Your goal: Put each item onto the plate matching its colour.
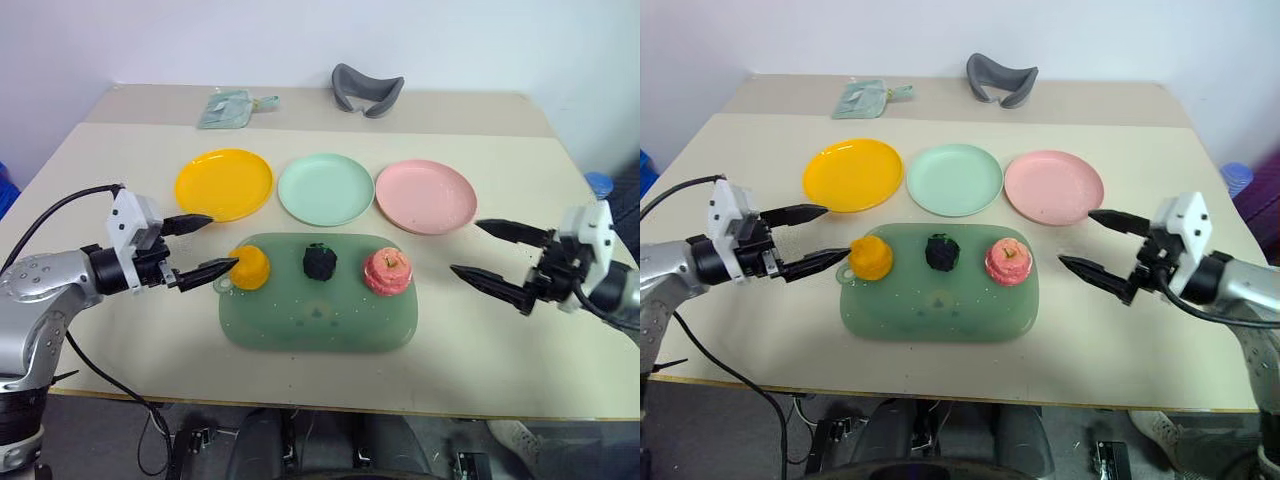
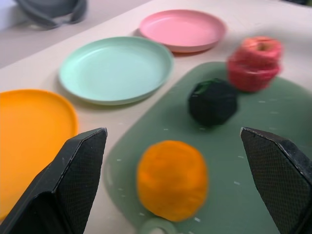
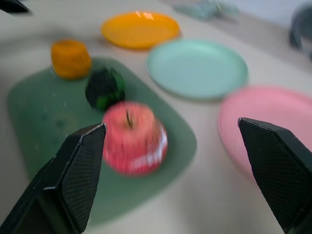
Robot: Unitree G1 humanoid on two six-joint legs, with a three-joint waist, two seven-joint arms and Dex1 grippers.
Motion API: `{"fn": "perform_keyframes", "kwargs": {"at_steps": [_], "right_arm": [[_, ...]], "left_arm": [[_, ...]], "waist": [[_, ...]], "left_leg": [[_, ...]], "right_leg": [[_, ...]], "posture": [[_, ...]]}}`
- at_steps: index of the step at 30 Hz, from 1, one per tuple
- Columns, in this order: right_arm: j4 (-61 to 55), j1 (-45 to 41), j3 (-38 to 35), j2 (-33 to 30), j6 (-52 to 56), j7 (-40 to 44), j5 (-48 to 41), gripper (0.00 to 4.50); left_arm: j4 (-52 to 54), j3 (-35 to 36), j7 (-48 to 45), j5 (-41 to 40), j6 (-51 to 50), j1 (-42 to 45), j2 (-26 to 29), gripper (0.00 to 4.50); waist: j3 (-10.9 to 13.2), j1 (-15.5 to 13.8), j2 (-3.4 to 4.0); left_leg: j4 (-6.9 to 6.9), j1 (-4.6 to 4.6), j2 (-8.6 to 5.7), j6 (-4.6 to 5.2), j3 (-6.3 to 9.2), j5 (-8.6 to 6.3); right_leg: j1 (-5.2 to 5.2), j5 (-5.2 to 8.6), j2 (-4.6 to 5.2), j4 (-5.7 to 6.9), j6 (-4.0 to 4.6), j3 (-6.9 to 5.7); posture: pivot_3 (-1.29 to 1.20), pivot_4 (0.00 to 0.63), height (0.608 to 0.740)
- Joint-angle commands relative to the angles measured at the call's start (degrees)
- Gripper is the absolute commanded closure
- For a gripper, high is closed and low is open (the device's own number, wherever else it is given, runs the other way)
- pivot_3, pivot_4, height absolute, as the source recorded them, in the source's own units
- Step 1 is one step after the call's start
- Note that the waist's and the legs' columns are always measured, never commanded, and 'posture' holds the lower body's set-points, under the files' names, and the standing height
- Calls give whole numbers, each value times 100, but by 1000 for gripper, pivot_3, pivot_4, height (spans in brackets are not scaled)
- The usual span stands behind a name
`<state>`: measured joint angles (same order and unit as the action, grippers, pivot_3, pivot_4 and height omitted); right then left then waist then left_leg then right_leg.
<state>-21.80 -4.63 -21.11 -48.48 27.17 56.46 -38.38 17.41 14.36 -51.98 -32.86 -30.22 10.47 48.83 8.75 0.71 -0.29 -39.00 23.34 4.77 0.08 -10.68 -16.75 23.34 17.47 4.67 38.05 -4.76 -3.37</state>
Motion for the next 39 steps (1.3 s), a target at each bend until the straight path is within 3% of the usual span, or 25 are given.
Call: {"fn": "perform_keyframes", "kwargs": {"at_steps": [1,10,21,24,26,33,39], "right_arm": [[155,-681,655,156,-351,233,185,77],[808,-2079,2013,666,-671,728,689,77],[1062,-2585,2417,1096,-810,641,1081,77],[1032,-2629,2390,1106,-752,631,1077,0],[1024,-2618,2355,1097,-751,617,1084,0],[1027,-2503,2248,1083,-886,511,1141,0],[1168,-2569,2247,1205,-1016,349,1201,0]], "left_arm": [[162,-309,541,322,-395,281,3,0],[-94,-1005,649,392,-1085,727,-145,0],[-307,-1659,771,858,-1275,915,-375,0],[-404,-1760,757,1009,-1240,977,-390,814],[-449,-1821,733,1082,-1227,976,-387,1644],[-683,-1499,1228,1189,-943,1225,-931,1644],[-2366,-725,3059,1629,-759,2632,-1917,1644]], "waist": [[0,1,0],[0,-9,0],[1,-7,-1],[1,-12,-1],[1,-11,-1],[1,-17,-1],[11,-30,-19]], "left_leg": [[0,0,0,0,-1,0],[-3,3,0,1,-5,0],[-4,5,0,0,-8,0],[-5,5,0,0,-8,0],[-6,5,0,0,-7,0],[-7,5,-1,0,-7,0],[-18,8,0,1,-5,1]], "right_leg": [[1,0,0,0,0,0],[4,0,1,2,0,-1],[8,0,1,4,-1,-1],[8,0,1,4,-1,-1],[6,0,1,4,0,-2],[6,-1,2,5,-1,-1],[2,-2,1,8,-2,-7]], "posture": [[0,150,740],[0,150,740],[0,150,740],[0,150,740],[0,150,740],[0,150,740],[0,150,740]]}}
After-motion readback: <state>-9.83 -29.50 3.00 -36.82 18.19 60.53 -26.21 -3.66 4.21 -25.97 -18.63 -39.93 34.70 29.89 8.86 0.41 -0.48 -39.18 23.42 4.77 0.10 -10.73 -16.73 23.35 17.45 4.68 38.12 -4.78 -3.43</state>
